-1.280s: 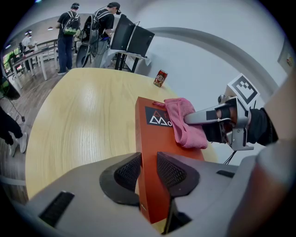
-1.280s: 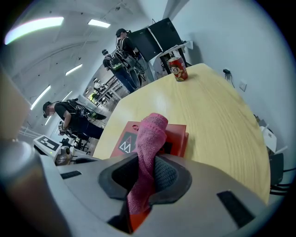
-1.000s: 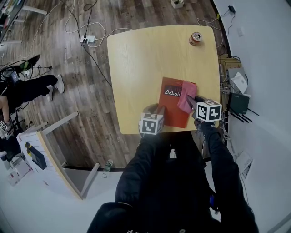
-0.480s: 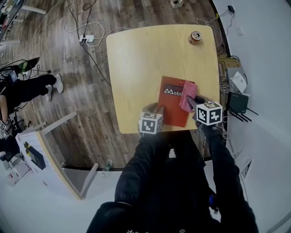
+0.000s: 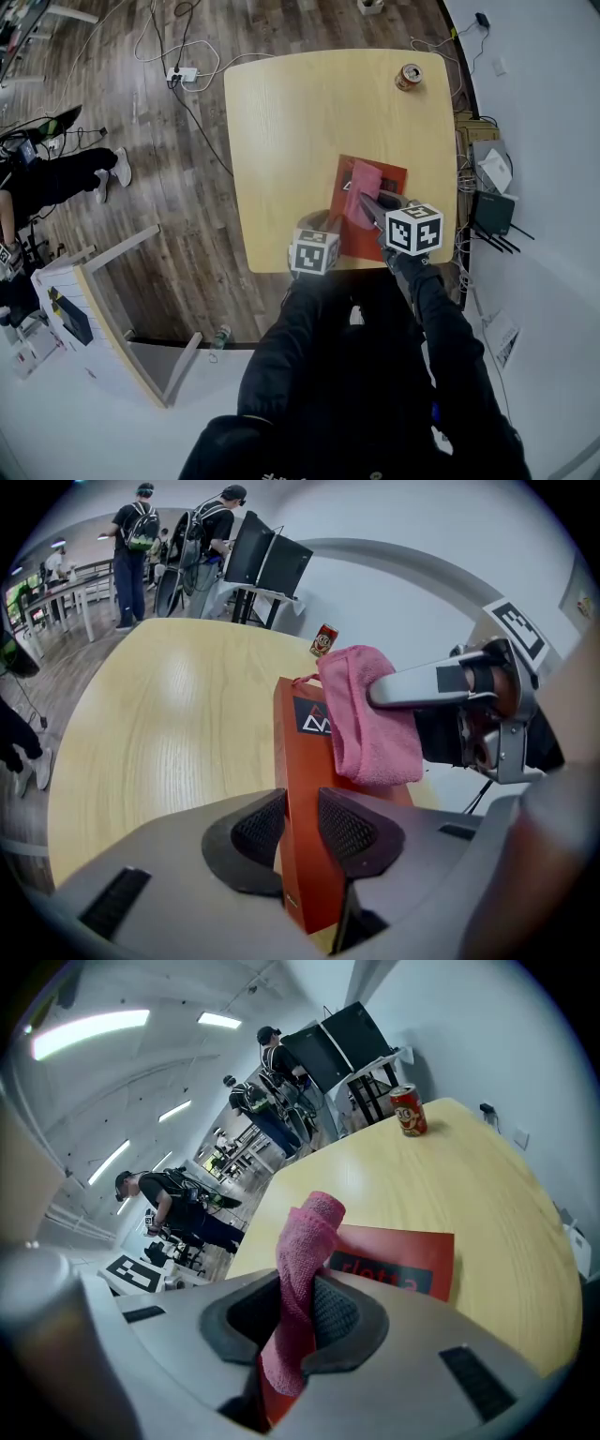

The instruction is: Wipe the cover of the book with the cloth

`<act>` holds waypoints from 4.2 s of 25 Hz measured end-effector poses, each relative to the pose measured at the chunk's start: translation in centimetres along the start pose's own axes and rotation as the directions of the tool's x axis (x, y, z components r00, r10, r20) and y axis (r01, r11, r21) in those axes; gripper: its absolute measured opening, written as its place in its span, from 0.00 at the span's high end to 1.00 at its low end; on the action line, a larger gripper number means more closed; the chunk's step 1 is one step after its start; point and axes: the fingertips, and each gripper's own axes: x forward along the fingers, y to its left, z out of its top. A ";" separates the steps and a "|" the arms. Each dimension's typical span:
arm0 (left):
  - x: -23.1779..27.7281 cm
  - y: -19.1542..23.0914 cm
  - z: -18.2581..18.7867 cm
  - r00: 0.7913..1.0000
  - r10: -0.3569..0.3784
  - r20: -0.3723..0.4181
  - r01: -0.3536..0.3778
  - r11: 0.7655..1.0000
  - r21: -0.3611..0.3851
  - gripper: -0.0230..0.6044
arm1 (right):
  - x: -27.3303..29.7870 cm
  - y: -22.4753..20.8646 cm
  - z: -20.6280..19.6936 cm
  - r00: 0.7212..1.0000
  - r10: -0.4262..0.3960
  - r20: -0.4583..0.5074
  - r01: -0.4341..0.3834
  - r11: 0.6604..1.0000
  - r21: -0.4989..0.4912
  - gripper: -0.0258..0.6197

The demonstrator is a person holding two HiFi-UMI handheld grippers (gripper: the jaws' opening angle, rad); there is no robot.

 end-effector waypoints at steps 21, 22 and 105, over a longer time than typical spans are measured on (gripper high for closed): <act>0.2 -0.3 0.1 1.000 -0.023 -0.010 0.023 1.000 0.015 0.75 | 3.7 -0.4 -3.6 0.995 -0.026 -0.100 0.031 0.998 0.049 0.84; 0.2 -0.4 0.0 1.000 -0.024 -0.014 0.025 1.000 0.013 0.75 | 3.7 -0.5 -3.7 0.994 -0.029 -0.102 0.034 0.998 0.046 0.84; 0.8 -0.1 -0.1 0.966 -0.203 -0.163 0.191 0.978 -0.083 0.74 | 1.1 -0.7 -8.9 0.992 0.000 -0.124 0.019 0.987 0.156 0.84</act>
